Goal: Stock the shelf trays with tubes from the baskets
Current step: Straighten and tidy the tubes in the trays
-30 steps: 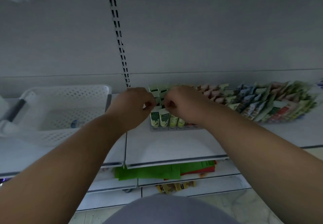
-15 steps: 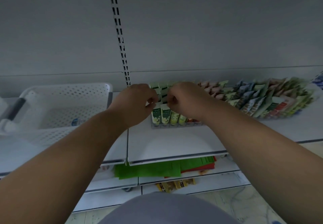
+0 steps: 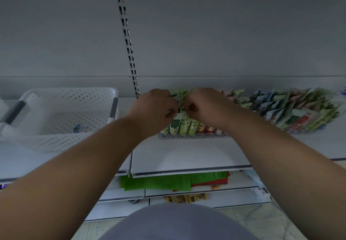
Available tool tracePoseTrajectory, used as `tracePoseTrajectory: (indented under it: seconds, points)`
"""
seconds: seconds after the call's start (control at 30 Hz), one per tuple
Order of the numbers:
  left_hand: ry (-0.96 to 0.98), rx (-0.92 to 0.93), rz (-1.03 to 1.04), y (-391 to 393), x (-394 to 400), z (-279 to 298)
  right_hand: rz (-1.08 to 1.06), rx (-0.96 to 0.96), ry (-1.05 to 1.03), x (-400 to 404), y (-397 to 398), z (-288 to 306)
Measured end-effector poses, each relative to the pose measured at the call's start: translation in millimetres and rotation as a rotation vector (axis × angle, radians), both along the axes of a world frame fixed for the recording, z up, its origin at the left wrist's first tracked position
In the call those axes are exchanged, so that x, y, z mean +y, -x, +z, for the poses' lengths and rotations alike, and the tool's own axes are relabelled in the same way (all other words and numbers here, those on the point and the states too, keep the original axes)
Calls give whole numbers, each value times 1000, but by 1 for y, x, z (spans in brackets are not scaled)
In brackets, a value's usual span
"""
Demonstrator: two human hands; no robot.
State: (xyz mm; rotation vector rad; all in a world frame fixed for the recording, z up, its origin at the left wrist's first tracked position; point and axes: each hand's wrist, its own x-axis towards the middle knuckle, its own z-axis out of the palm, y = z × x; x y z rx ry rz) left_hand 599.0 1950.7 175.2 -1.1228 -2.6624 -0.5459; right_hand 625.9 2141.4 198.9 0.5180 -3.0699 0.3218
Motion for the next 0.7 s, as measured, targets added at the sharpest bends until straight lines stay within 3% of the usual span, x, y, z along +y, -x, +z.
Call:
tracePoseTrajectory:
  seconds: [0.37,0.7]
  points:
    - [27,-25,24,0,0,-2,49,-69,14,4,-8,9]
    - [-7,-19,22,-3,3,-2,2,-17,108,7,-8,1]
